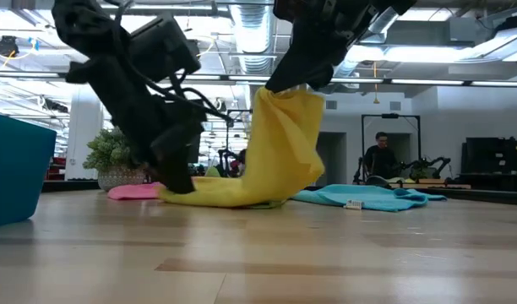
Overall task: Fold microfiber towels
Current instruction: Fold the yellow microfiber towel
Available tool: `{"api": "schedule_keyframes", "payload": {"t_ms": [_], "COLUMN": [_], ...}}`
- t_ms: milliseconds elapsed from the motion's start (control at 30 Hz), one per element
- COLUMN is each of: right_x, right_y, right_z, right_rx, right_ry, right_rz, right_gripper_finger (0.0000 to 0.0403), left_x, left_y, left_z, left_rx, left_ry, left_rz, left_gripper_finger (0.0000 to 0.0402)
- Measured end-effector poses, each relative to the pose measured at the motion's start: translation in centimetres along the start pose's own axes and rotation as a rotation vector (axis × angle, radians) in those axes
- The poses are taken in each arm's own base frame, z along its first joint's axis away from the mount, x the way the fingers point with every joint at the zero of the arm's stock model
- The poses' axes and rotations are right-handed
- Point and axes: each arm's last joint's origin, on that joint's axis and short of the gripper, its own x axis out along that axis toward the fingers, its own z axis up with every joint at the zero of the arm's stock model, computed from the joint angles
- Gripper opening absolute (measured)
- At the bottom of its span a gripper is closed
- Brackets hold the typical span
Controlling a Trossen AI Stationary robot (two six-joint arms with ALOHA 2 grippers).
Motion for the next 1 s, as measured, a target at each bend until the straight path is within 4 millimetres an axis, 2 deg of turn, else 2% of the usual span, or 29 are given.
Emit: {"api": "schedule_keyframes", "payload": {"t_ms": [167, 333, 500, 667, 833, 933, 1000], "right_x": [0.0, 0.0, 0.0, -0.1, -0.1, 0.0, 0.7], "right_y": [1.1, 1.1, -0.1, -1.6, -2.4, -2.4, -2.5], "right_z": [-0.1, -0.1, 0.5, 0.9, 0.9, 0.8, 0.7], "right_rx": [0.018, 0.021, -0.013, -0.034, -0.037, -0.054, -0.055], "right_ry": [0.003, 0.001, -0.046, -0.074, -0.065, -0.064, -0.061], "right_rz": [0.022, 0.023, 0.004, 0.023, 0.031, 0.046, 0.049], "right_gripper_finger": [0.0001, 0.0001, 0.0001, 0.0001, 0.0001, 0.0001, 0.0001], "left_x": [1.0, 1.3, 1.0, 0.9, -1.1, -3.3, -4.8], "left_y": [-1.0, -2.2, -2.8, -2.8, -2.4, -1.8, -1.2], "left_z": [0.4, 1.4, 2.4, 2.5, 3.2, 3.9, 4.1], "left_rx": [-0.013, 0.017, 0.056, 0.022, -0.017, -0.023, -0.021], "left_ry": [-0.024, -0.036, -0.065, -0.059, -0.052, -0.068, -0.072], "left_rz": [-0.074, -0.138, -0.151, -0.151, -0.143, -0.128, -0.083], "left_gripper_finger": [0.0, 0.0, 0.0, 0.0, 0.0, 0.0, 0.0]}}
